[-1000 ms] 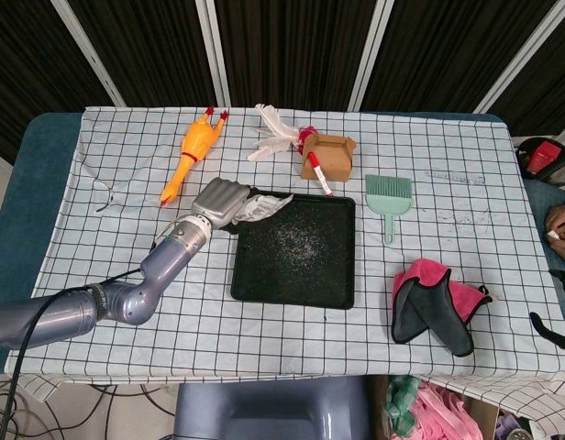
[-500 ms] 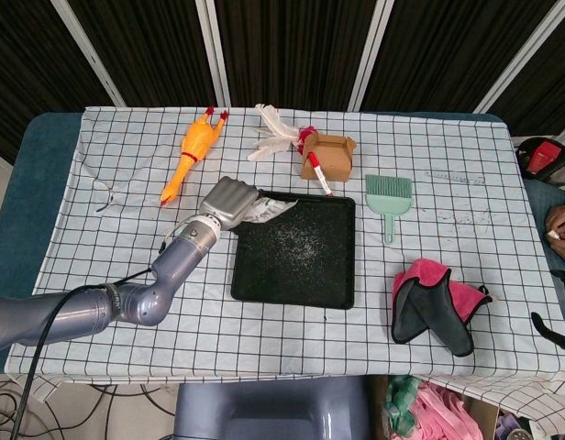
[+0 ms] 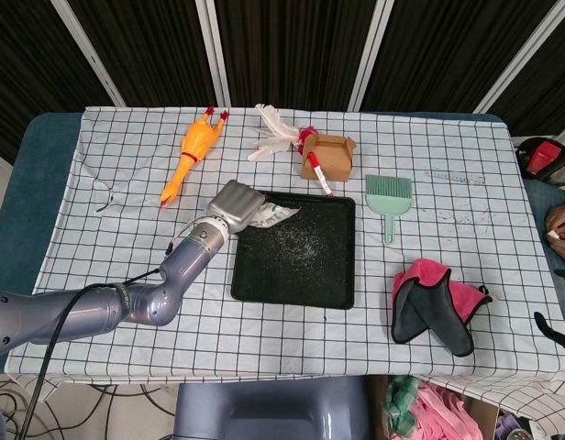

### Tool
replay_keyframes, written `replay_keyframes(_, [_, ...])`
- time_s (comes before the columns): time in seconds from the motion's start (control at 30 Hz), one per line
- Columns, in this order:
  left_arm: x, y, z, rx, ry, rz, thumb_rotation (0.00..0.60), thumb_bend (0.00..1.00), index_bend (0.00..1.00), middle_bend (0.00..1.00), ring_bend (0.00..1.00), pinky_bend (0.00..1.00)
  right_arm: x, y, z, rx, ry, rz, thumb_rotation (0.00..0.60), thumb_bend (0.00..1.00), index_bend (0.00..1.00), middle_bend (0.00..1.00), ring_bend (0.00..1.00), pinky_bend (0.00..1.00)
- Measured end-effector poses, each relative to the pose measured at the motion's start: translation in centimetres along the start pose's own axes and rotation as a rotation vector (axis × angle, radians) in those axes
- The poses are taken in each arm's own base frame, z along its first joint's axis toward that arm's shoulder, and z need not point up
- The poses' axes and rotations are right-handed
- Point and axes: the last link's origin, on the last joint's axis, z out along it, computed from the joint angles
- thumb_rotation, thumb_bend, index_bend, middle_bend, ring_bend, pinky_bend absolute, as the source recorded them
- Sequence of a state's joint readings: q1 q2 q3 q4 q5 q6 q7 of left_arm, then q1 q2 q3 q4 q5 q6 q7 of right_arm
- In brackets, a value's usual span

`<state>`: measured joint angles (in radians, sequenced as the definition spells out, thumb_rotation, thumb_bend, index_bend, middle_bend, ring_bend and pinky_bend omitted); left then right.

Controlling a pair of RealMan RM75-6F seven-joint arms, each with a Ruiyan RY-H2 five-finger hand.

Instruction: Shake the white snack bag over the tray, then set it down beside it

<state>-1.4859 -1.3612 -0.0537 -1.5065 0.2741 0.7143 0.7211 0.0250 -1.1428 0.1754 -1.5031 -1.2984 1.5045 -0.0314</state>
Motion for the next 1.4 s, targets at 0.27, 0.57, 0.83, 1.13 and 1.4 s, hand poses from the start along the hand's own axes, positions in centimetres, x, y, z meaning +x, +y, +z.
replay_keyframes(0.27, [0.21, 0.13, 0.09, 0.024, -0.010, 0.054, 0.600, 0.82, 0.59, 0.65, 0.51, 0.52, 0.06, 0.07, 0.01, -0.002, 0.003, 0.001, 0.600, 0.18, 0.24, 0.05, 0.14, 0.29])
replay_keyframes(0.57, [0.16, 0.05, 0.14, 0.073, -0.008, 0.183, 0.600, 0.82, 0.60, 0.65, 0.51, 0.52, 0.06, 0.09, 0.03, -0.003, 0.002, 0.004, 0.600, 0.18, 0.24, 0.05, 0.14, 0.29])
replay_keyframes(0.83, [-0.13, 0.08, 0.24, 0.087, -0.021, 0.223, 0.600, 0.82, 0.62, 0.67, 0.53, 0.52, 0.11, 0.17, 0.04, -0.005, 0.004, 0.005, 0.600, 0.18, 0.24, 0.05, 0.14, 0.29])
replay_keyframes(1.13, [-0.39, -0.05, 0.30, 0.122, -0.037, 0.290, 0.600, 0.82, 0.62, 0.67, 0.53, 0.52, 0.11, 0.15, 0.05, -0.005, 0.005, 0.004, 0.600, 0.18, 0.24, 0.05, 0.14, 0.29])
replay_keyframes(1.4, [-0.47, 0.08, 0.41, 0.130, -0.043, 0.288, 0.600, 0.82, 0.62, 0.67, 0.53, 0.52, 0.10, 0.15, 0.06, -0.005, 0.005, 0.005, 0.600, 0.18, 0.24, 0.05, 0.14, 0.29])
